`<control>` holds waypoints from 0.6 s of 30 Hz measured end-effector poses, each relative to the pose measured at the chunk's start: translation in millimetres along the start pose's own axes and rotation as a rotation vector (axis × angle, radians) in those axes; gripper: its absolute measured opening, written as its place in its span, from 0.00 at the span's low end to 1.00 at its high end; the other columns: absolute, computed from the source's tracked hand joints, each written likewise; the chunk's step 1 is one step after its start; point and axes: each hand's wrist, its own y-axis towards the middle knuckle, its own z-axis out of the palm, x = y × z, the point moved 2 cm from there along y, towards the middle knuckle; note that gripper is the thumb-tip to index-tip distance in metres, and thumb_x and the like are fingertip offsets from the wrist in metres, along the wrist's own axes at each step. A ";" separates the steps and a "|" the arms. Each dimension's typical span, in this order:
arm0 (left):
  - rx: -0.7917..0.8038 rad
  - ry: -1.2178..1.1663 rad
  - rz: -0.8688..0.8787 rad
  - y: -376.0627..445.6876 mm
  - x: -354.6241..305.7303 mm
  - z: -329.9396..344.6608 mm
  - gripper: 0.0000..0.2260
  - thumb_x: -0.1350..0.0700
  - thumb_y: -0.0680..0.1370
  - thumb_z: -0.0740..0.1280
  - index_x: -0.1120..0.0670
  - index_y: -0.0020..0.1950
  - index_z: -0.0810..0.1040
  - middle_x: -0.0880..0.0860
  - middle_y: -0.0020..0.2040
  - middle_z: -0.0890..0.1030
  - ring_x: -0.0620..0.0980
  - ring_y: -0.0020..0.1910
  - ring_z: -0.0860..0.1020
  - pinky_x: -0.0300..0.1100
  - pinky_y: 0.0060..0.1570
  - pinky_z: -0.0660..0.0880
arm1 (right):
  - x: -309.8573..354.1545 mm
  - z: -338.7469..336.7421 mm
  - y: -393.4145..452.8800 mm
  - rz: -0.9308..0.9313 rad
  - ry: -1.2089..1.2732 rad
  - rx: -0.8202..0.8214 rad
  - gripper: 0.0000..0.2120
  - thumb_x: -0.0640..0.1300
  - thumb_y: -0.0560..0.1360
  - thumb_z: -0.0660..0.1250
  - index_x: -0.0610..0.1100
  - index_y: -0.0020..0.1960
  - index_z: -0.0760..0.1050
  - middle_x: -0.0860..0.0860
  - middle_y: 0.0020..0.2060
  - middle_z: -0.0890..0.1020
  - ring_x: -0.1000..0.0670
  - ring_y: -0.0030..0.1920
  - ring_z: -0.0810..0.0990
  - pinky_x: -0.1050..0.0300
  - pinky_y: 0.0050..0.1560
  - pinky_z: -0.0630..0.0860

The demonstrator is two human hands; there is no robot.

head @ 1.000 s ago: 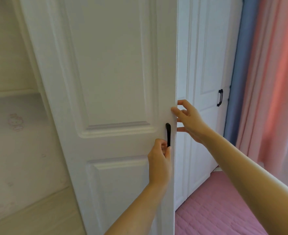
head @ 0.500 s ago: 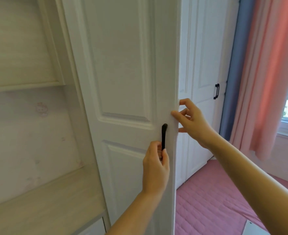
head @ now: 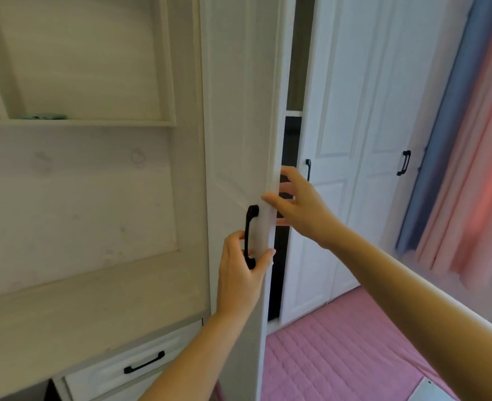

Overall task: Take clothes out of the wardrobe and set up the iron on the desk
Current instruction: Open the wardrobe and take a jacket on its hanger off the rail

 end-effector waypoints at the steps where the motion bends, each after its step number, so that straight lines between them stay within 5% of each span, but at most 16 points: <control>1: 0.001 0.006 -0.006 -1.1 0.9 -5.2 0.26 0.41 0.73 0.69 0.50 0.66 0.67 0.47 0.59 0.76 0.44 0.50 0.79 0.31 0.41 0.78 | 2.9 4.1 -1.1 -0.009 -0.004 0.027 0.23 0.46 0.77 0.66 0.49 0.69 0.63 0.48 0.60 0.77 0.47 0.57 0.79 0.44 0.50 0.82; 5: -0.001 0.009 -0.046 -5.3 4.4 -24.2 0.30 0.38 0.71 0.67 0.48 0.70 0.65 0.46 0.62 0.76 0.44 0.53 0.79 0.38 0.48 0.80 | 4.8 15.9 -2.6 0.030 0.074 0.123 0.24 0.43 0.77 0.66 0.51 0.71 0.63 0.49 0.62 0.77 0.46 0.61 0.77 0.42 0.51 0.80; 8: 0.000 -0.026 -0.060 -7.9 6.8 -34.5 0.30 0.39 0.71 0.67 0.46 0.70 0.65 0.45 0.60 0.78 0.43 0.54 0.79 0.41 0.51 0.80 | 1.6 22.4 -3.3 0.039 0.174 0.159 0.21 0.41 0.77 0.66 0.53 0.68 0.67 0.51 0.60 0.78 0.48 0.60 0.78 0.51 0.47 0.82; 18: -0.100 -0.023 -0.148 -18.1 -2.0 -31.2 0.25 0.47 0.75 0.69 0.44 0.71 0.66 0.42 0.59 0.78 0.36 0.57 0.77 0.37 0.57 0.76 | -7.7 26.9 1.3 -0.020 0.145 0.187 0.24 0.42 0.78 0.64 0.56 0.71 0.65 0.54 0.60 0.77 0.58 0.48 0.79 0.64 0.41 0.80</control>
